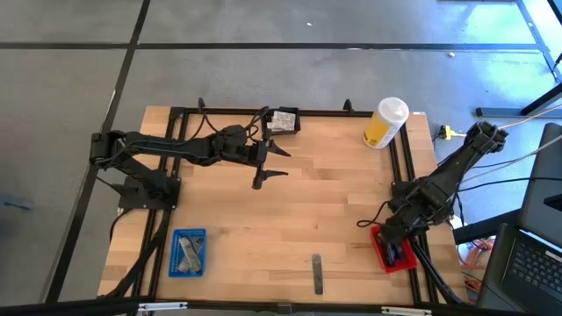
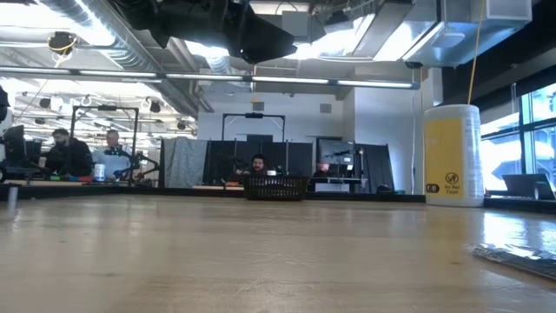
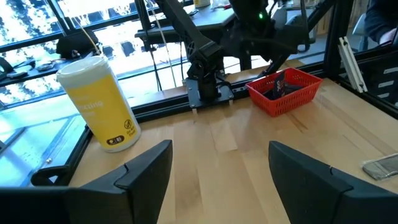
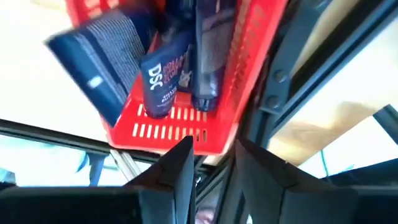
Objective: Pick & Place Travel size toiletries
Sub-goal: Put the black comb into the blue bin
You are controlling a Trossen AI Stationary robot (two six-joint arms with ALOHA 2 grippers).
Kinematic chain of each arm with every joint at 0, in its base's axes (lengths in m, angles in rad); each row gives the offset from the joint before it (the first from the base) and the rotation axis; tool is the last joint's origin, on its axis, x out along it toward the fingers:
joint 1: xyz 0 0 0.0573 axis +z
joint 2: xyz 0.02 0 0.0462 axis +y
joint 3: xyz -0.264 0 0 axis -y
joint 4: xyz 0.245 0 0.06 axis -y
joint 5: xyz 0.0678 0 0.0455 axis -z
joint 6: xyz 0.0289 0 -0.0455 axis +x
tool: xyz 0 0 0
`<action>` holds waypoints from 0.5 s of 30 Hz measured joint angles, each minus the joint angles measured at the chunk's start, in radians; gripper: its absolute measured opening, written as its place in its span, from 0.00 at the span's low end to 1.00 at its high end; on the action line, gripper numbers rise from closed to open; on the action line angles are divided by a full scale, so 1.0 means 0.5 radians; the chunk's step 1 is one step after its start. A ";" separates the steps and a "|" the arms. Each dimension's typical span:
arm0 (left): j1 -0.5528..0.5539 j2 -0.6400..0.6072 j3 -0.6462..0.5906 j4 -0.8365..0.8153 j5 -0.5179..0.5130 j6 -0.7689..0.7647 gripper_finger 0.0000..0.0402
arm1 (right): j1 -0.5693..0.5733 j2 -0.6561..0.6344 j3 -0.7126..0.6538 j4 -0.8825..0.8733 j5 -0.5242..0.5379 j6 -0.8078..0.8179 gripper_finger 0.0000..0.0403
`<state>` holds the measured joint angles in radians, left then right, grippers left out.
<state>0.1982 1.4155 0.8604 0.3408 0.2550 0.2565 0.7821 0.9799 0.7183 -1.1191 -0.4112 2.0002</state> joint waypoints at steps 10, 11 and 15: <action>0.000 0.000 0.000 0.000 0.000 0.000 0.65 | 0.000 -0.001 0.505 -0.418 0.842 -0.071 0.13; 0.000 0.000 0.000 0.000 0.000 0.000 0.65 | -0.001 -0.001 0.541 -0.418 0.992 -0.103 0.11; 0.000 0.000 0.000 -0.001 0.000 0.000 0.64 | -0.001 0.000 0.617 -0.351 1.531 -0.365 0.04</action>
<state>0.1983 1.4155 0.8604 0.3406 0.2550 0.2565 0.7818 0.9798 1.0269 -1.2944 0.3545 1.8176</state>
